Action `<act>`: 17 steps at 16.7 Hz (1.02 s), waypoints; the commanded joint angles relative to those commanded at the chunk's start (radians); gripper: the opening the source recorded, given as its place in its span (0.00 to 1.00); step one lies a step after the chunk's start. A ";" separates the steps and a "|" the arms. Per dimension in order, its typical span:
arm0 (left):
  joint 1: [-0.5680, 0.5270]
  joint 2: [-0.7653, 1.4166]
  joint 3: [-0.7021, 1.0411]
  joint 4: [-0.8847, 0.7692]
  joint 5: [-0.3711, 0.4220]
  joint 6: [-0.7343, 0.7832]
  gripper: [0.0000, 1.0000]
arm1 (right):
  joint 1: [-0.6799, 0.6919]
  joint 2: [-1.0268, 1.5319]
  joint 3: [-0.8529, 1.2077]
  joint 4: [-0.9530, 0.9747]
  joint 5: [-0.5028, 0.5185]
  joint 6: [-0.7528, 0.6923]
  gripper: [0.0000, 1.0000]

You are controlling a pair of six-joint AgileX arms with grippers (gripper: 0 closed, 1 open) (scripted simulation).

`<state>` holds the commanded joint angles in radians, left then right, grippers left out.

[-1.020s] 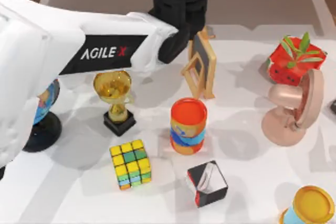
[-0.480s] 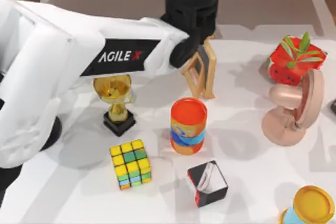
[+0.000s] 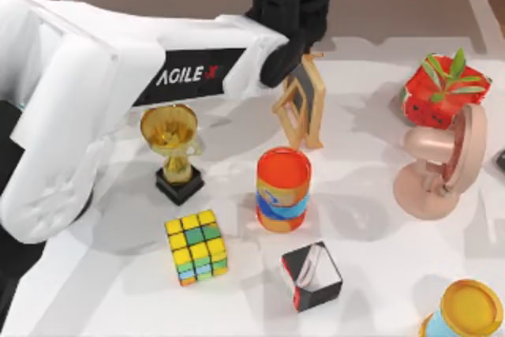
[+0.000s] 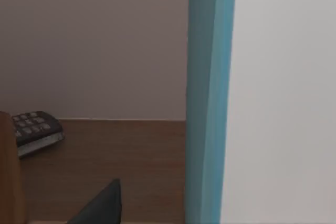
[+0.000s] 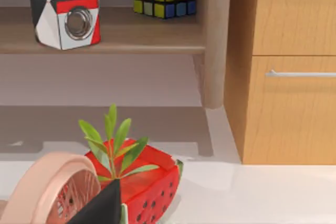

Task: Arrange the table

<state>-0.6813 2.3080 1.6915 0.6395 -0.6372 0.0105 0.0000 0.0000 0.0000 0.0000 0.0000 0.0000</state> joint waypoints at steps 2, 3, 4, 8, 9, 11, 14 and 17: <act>0.000 0.000 0.000 0.000 0.000 0.000 1.00 | 0.000 0.000 0.000 0.000 0.000 0.000 1.00; 0.000 0.000 0.000 0.000 0.000 0.000 0.92 | 0.000 0.000 0.000 0.000 0.000 0.000 1.00; 0.000 0.000 0.000 0.000 0.000 0.000 0.85 | 0.000 0.000 0.000 0.000 0.000 0.000 1.00; 0.000 0.000 0.000 0.000 0.000 0.000 0.55 | 0.000 0.000 0.000 0.000 0.000 0.000 1.00; 0.000 0.000 0.000 0.000 0.000 0.000 0.47 | 0.000 0.000 0.000 0.000 0.000 0.000 1.00; 0.000 0.000 0.000 0.000 0.000 0.000 0.32 | 0.000 0.000 0.000 0.000 0.000 0.000 1.00; 0.000 0.000 0.000 0.000 0.000 0.000 0.10 | 0.000 0.000 0.000 0.000 0.000 0.000 1.00; 0.000 0.000 0.000 0.000 0.000 0.000 0.00 | 0.000 0.000 0.000 0.000 0.000 0.000 1.00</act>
<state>-0.6813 2.3080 1.6915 0.6395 -0.6372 0.0105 0.0000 0.0000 0.0000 0.0000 0.0000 0.0000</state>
